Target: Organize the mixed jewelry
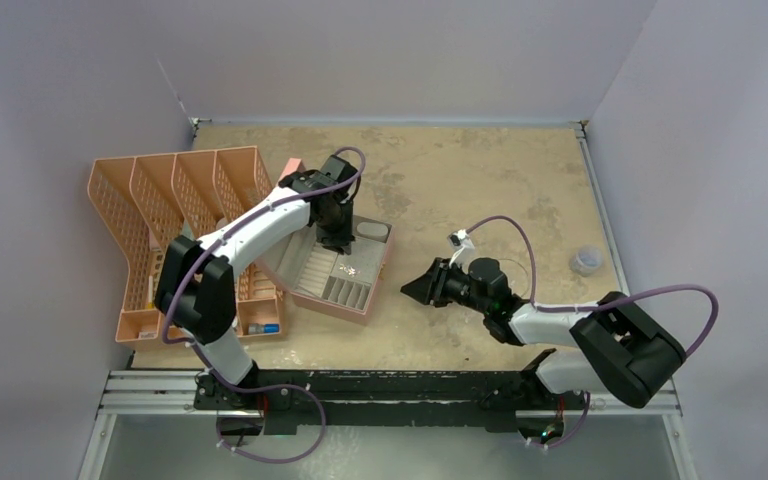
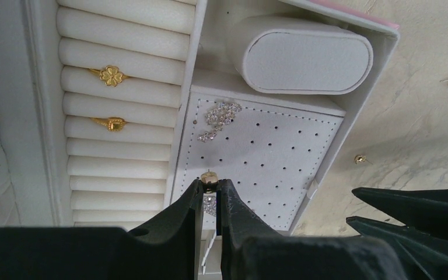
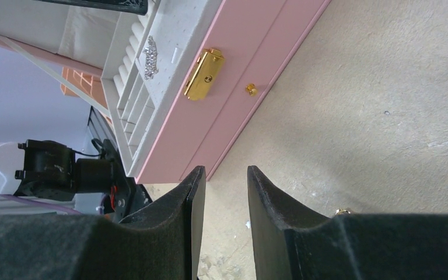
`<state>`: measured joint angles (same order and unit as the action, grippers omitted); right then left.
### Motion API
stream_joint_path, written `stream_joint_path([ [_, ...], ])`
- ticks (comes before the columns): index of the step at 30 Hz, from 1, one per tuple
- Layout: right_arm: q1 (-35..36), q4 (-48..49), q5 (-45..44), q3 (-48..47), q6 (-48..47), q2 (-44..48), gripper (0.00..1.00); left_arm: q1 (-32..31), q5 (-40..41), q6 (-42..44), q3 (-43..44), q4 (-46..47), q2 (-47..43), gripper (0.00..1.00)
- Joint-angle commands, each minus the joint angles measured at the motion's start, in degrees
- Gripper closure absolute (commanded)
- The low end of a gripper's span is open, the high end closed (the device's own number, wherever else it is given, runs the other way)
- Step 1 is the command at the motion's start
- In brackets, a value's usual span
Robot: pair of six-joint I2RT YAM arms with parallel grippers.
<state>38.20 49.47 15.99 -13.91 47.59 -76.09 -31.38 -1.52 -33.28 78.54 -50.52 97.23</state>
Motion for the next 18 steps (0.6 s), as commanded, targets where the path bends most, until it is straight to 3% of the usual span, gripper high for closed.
stream_joint_path([
  [1, 0.23, 3.51, -0.38, -0.35, 0.52, 1.04, 0.65, -0.09, 0.79, 0.32, 1.44, 1.61, 0.34, 0.93],
  [18, 0.28, 5.55, -0.17, 0.64, 0.83, 0.95, 0.64, -0.09, 2.85, -0.23, -0.31, 2.96, 0.38, 0.93],
])
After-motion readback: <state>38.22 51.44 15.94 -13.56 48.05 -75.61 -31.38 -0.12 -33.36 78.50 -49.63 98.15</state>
